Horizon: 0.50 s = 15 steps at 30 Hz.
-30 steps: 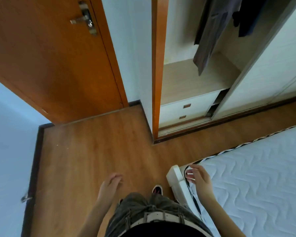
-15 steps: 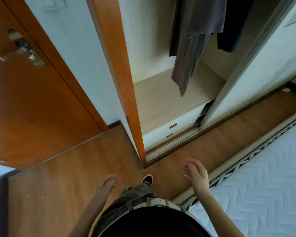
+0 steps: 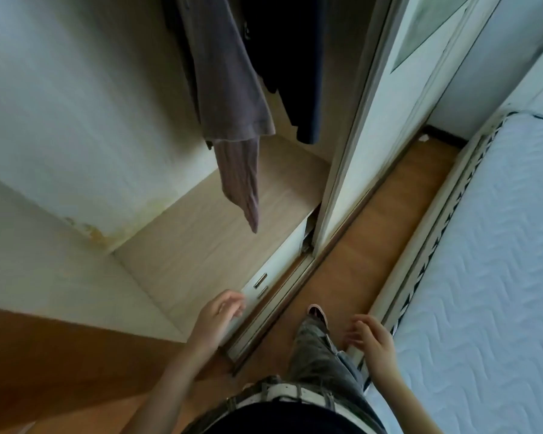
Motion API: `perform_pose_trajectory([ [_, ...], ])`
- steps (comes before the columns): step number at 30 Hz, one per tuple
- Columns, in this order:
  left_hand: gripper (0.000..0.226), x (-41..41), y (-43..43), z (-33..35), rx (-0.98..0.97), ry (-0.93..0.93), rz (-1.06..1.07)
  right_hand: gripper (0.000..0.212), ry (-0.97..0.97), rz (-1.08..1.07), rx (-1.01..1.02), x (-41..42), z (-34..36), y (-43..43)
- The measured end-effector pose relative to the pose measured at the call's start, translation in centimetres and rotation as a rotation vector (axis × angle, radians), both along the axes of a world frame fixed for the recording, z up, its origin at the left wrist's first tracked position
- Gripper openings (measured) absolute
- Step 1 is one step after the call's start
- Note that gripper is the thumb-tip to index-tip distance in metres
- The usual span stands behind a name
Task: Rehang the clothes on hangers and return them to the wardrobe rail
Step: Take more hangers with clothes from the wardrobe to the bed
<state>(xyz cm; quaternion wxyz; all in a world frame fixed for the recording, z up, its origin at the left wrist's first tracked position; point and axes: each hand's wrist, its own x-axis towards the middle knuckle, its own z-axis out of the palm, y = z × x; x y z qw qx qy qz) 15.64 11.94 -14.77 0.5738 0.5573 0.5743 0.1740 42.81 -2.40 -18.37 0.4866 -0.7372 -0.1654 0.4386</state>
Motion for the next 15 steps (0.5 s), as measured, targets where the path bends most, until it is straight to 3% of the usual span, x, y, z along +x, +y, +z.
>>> perform_pose_trajectory([
  [3,0.021,4.3,4.1,-0.5,0.022,-0.028,0.128,0.022,-0.012,0.063,0.031,5.0,0.2,5.5],
  [8,0.020,10.2,10.1,1.8,0.147,-0.023,0.331,0.020,-0.078,0.356,0.167,12.5,4.9,16.9],
  [12,0.026,11.6,15.1,5.7,0.255,-0.128,0.548,0.021,-0.121,0.473,0.347,16.3,12.5,26.3],
  [15,0.029,9.6,19.3,10.6,0.371,-0.109,0.691,0.029,-0.180,0.503,0.537,17.7,20.5,32.1],
])
